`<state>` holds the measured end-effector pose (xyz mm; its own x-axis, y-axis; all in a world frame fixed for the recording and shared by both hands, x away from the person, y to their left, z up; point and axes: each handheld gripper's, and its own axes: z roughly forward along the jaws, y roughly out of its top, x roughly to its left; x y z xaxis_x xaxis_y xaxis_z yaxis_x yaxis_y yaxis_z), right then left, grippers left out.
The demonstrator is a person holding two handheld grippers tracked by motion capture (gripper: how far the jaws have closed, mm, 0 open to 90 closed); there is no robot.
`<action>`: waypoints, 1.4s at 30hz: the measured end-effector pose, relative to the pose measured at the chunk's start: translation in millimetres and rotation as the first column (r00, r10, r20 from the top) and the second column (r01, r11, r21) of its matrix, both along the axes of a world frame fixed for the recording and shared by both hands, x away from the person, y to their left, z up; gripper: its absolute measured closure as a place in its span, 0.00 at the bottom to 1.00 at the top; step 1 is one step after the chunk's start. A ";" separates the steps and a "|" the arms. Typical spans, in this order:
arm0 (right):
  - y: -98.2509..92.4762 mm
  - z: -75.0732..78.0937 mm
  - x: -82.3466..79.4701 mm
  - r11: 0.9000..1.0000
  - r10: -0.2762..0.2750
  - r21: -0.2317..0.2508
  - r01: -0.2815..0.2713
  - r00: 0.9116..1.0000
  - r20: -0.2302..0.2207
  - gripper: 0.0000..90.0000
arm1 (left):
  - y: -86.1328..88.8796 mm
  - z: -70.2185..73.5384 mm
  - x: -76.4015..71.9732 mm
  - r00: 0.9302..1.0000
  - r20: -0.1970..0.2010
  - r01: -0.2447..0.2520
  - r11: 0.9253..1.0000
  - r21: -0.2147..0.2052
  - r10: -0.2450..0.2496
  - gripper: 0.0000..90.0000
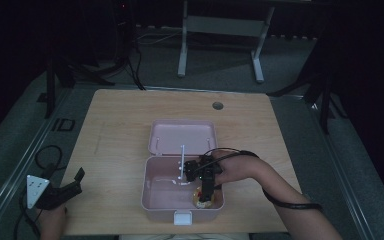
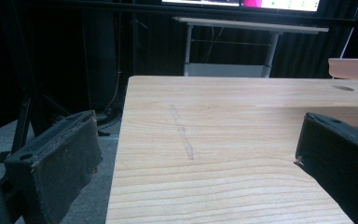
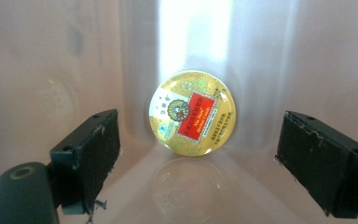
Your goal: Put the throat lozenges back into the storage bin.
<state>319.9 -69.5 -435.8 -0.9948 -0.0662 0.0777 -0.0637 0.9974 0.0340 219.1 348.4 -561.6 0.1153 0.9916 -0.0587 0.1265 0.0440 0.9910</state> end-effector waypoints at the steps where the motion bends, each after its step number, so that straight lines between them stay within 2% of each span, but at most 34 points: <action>1: -2.0 4.1 0.7 1.000 -0.005 0.013 0.005 1.000 0.000 0.13 | -0.1 0.0 0.0 1.000 0.001 -0.001 1.000 -0.002 0.001 0.00; 5: -12.2 20.3 4.3 0.995 -0.030 0.097 0.028 0.999 0.016 0.13 | 0.0 0.0 0.0 1.000 0.001 -0.001 1.000 0.000 0.001 0.00; 6: -12.2 20.3 4.3 0.995 -0.030 0.097 0.028 0.999 0.016 0.13 | 0.0 0.0 0.0 1.000 0.001 -0.001 1.000 0.000 0.001 0.00; 8: -22.2 31.3 6.5 0.987 -0.045 0.155 0.036 0.997 0.055 0.13 | -0.3 -0.1 0.0 1.000 0.003 -0.003 1.000 -0.002 0.003 0.00; 11: -35.5 41.3 8.3 0.978 -0.070 0.204 0.050 0.993 0.090 0.13 | -0.3 0.0 0.1 1.000 0.003 -0.003 1.000 -0.002 0.003 0.00; 14: -50.3 49.6 10.9 0.965 -0.099 0.253 0.075 0.992 0.081 0.13 | -0.2 0.0 0.0 1.000 0.002 -0.002 1.000 -0.002 0.002 0.00; 18: -71.3 55.8 12.6 0.955 -0.142 0.275 0.111 0.985 0.094 0.13 | -0.4 -0.1 -0.1 1.000 0.004 -0.003 1.000 0.000 0.003 0.00; 23: -100.4 59.1 15.3 0.933 -0.202 0.323 0.158 0.974 0.105 0.13 | -0.5 0.0 0.0 1.000 0.001 -0.003 1.000 0.003 0.003 0.00; 28: -126.4 51.6 17.6 0.913 -0.261 0.351 0.209 0.959 0.108 0.13 | -0.8 0.0 0.0 1.000 0.000 -0.004 1.000 0.005 0.004 0.00; 32: -143.6 36.8 19.6 0.901 -0.302 0.361 0.241 0.946 0.121 0.13 | -0.9 0.0 -0.1 1.000 0.001 -0.005 1.000 0.005 0.005 0.00; 35: -154.9 23.1 21.2 0.888 -0.340 0.370 0.271 0.931 0.134 0.13 | -1.0 0.0 -0.1 1.000 0.002 -0.004 1.000 0.006 0.004 0.00; 37: -164.3 11.5 22.4 0.874 -0.372 0.383 0.298 0.919 0.133 0.13 | -0.9 -0.1 -0.2 1.000 0.003 -0.004 1.000 0.003 0.004 0.00; 38: -164.3 11.5 22.4 0.874 -0.372 0.383 0.298 0.919 0.133 0.13 | -0.9 -0.1 -0.2 1.000 0.003 -0.004 1.000 0.003 0.004 0.00; 39: -171.6 0.0 23.1 0.858 -0.405 0.399 0.324 0.904 0.135 0.13 | -0.7 -0.1 -0.2 1.000 0.003 -0.004 1.000 0.003 0.004 0.00; 41: -177.7 -11.7 22.3 0.847 -0.430 0.412 0.337 0.889 0.156 0.13 | -0.6 -0.1 -0.3 1.000 0.003 -0.004 1.000 0.003 0.004 0.00; 42: -180.8 -17.1 21.6 0.838 -0.443 0.423 0.344 0.882 0.160 0.13 | -0.7 -0.1 -0.2 1.000 0.003 -0.004 1.000 0.003 0.004 0.00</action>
<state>341.5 -250.3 -452.8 -0.9253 0.3604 -0.1177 0.2762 0.8536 0.4417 218.9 347.7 -561.7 0.1110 0.9923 -0.0558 0.1238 0.0419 0.9914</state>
